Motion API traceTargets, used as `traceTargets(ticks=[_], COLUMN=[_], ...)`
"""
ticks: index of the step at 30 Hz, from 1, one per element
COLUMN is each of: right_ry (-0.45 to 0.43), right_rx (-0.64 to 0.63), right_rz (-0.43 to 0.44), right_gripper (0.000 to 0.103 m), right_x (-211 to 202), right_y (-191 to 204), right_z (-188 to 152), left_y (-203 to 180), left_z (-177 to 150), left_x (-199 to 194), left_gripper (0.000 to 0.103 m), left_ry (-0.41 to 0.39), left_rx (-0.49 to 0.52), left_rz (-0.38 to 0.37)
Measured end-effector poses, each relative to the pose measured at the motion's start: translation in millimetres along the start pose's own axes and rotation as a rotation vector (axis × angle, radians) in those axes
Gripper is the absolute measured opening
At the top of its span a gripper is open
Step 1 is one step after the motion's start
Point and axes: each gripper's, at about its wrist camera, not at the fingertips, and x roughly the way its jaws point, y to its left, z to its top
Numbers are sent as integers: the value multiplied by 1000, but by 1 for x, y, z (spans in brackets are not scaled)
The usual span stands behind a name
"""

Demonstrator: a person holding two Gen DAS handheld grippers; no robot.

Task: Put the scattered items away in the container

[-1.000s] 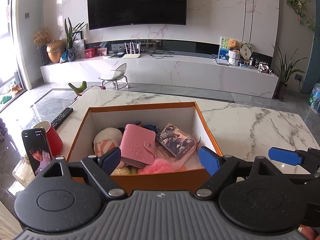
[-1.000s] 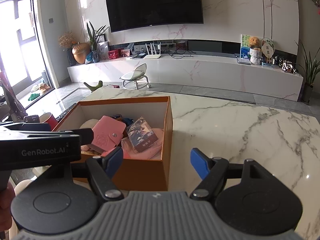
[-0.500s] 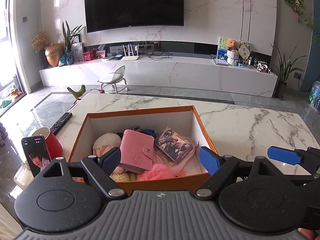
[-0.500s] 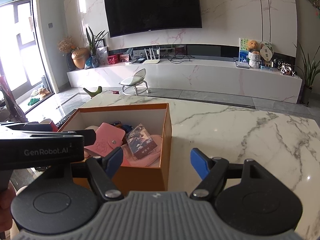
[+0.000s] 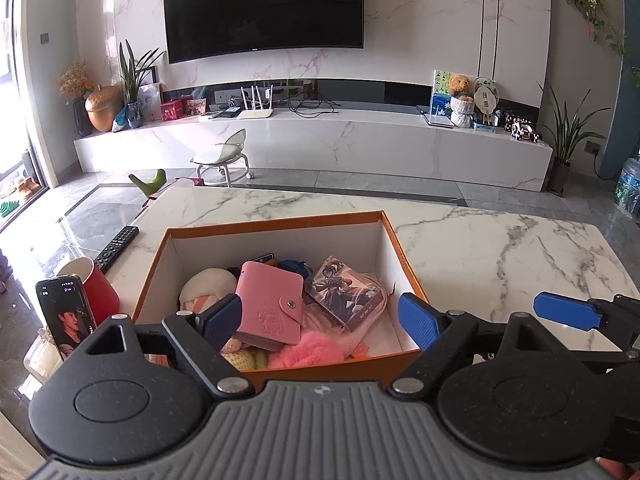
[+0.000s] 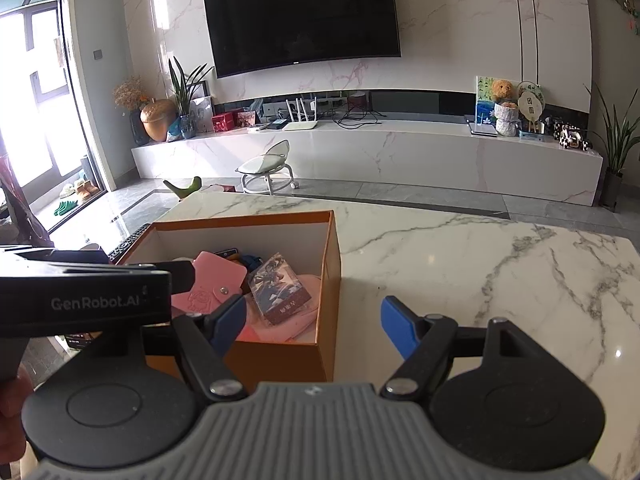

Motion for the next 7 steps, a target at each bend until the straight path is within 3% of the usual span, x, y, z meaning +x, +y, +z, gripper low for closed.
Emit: traceTargets(ticks=[7], right_ry=[9], right_rx=[8], right_rz=[4], right_gripper=[76], right_x=[3], right_y=[-2], right_z=[-3], left_y=[-3], left_z=[0], left_x=[3], left_gripper=[101], left_ry=[8], left_rx=[1], left_rz=[2])
